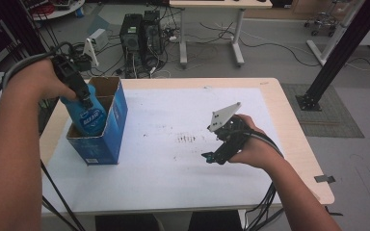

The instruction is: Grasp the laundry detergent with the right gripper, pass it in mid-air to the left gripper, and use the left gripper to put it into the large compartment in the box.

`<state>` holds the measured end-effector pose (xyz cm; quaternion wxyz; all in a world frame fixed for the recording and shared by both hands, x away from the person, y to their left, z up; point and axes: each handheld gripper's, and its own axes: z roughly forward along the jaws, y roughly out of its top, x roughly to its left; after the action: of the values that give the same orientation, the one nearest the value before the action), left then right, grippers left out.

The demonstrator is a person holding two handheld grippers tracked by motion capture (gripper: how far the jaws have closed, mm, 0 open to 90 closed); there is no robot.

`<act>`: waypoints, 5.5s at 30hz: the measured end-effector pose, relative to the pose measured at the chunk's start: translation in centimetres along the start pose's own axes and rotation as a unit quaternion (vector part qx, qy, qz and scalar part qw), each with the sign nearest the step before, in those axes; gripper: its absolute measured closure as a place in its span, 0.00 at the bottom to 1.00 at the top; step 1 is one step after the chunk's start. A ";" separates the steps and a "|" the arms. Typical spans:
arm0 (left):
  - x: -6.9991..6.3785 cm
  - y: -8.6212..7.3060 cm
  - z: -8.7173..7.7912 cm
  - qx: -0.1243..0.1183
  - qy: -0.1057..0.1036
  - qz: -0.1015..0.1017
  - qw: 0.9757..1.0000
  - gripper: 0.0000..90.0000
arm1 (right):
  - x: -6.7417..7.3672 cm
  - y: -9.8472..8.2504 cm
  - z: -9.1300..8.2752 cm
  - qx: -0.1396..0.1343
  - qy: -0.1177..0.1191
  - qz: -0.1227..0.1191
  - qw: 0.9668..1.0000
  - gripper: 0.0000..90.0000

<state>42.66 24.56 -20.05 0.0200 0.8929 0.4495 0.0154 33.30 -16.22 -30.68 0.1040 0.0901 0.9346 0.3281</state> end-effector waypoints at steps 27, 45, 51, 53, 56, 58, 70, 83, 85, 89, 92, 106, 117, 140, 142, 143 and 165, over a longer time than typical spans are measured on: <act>0.7 0.5 9.0 0.017 -0.013 0.077 0.997 0.43 | 0.0 -0.6 1.4 0.013 0.003 0.006 1.000 0.14; 0.8 0.5 8.7 0.006 -0.009 0.089 0.996 0.35 | 0.0 -0.8 1.7 0.015 0.006 0.012 1.000 0.14; 0.9 0.1 8.4 0.000 -0.005 0.081 0.997 0.35 | 0.1 -0.7 1.6 0.012 0.006 0.011 1.000 0.14; 0.9 0.0 8.1 -0.002 -0.007 0.084 0.996 0.35 | 0.1 -0.7 1.7 0.011 0.007 0.009 1.000 0.14; 0.8 0.0 7.7 -0.004 -0.005 0.083 0.997 0.35 | 0.1 -0.7 1.6 0.012 0.008 0.008 1.000 0.14; 0.7 -0.1 7.3 -0.006 -0.004 0.082 0.997 0.35 | 0.0 -0.7 1.6 0.012 0.008 0.009 1.000 0.14; 0.2 -1.1 4.0 -0.023 0.013 0.087 0.996 0.30 | -0.2 -0.4 0.5 0.013 0.001 0.009 1.000 0.14; -1.3 -1.3 1.9 -0.023 0.021 0.101 0.994 0.29 | -1.1 0.1 -0.3 0.017 0.000 0.014 1.000 0.14; -1.5 -1.3 1.5 -0.024 0.019 0.104 0.994 0.22 | -1.2 0.1 -0.4 0.024 0.000 0.013 1.000 0.14; -2.0 -1.3 0.9 -0.023 0.016 0.110 0.994 0.22 | -1.5 0.0 -0.8 0.026 -0.004 0.015 1.000 0.14; -2.3 -1.2 0.7 -0.018 0.014 0.120 0.992 0.22 | -1.5 0.1 -1.2 0.032 -0.004 0.015 0.999 0.14; -6.9 0.4 -0.2 -0.015 0.003 0.202 0.979 0.16 | -2.0 0.9 -3.1 0.076 -0.002 0.013 0.997 0.14; -11.3 1.8 0.4 0.001 -0.016 0.279 0.960 0.09 | -2.2 1.3 -3.4 0.106 0.020 0.003 0.994 0.14; -15.6 4.4 5.8 0.020 -0.014 0.375 0.927 0.05 | -4.0 1.4 -0.6 0.171 0.056 -0.013 0.984 0.14; -15.7 4.4 6.1 0.021 -0.018 0.378 0.925 0.05 | -4.1 1.4 -0.3 0.179 0.057 -0.015 0.982 0.14; -15.8 4.4 6.2 0.021 -0.018 0.380 0.925 0.05 | -4.1 1.3 -0.2 0.183 0.056 -0.015 0.981 0.14; -15.5 4.0 5.8 0.007 -0.025 0.384 0.923 0.05 | -4.1 1.1 -0.1 0.225 0.050 -0.022 0.973 0.14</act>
<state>36.85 9.58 -25.77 0.0173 0.9973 0.0712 -0.0035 37.31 -16.40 -29.32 0.0416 0.0740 0.9902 0.1113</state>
